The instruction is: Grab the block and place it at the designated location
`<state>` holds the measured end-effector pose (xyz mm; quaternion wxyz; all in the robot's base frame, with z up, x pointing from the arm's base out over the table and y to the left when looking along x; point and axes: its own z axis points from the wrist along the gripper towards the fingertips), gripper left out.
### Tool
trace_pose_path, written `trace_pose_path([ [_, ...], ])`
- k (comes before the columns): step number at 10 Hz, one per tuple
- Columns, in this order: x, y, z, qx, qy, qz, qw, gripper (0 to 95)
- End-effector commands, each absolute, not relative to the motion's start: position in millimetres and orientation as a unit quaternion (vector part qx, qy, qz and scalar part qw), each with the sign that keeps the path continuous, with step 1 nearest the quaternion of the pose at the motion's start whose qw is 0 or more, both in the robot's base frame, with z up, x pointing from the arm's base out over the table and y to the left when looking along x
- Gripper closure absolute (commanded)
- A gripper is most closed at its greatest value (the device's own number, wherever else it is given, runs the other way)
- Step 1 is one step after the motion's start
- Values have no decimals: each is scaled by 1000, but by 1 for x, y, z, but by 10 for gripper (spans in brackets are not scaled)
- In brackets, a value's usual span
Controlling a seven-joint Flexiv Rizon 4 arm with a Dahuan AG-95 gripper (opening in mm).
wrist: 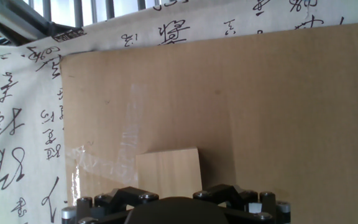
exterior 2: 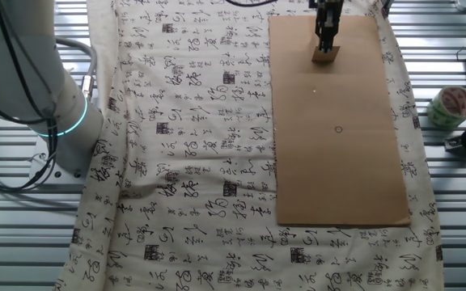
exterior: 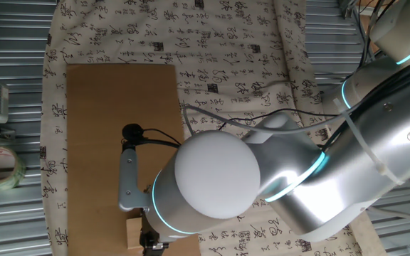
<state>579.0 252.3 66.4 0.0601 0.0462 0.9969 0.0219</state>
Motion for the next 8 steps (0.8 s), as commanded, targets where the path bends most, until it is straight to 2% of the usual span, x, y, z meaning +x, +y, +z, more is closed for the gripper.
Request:
trace_pose_path([
  [1,579,252,66,42,997,22,60,0],
  [8,578,252,63,20,998,24,57,0],
])
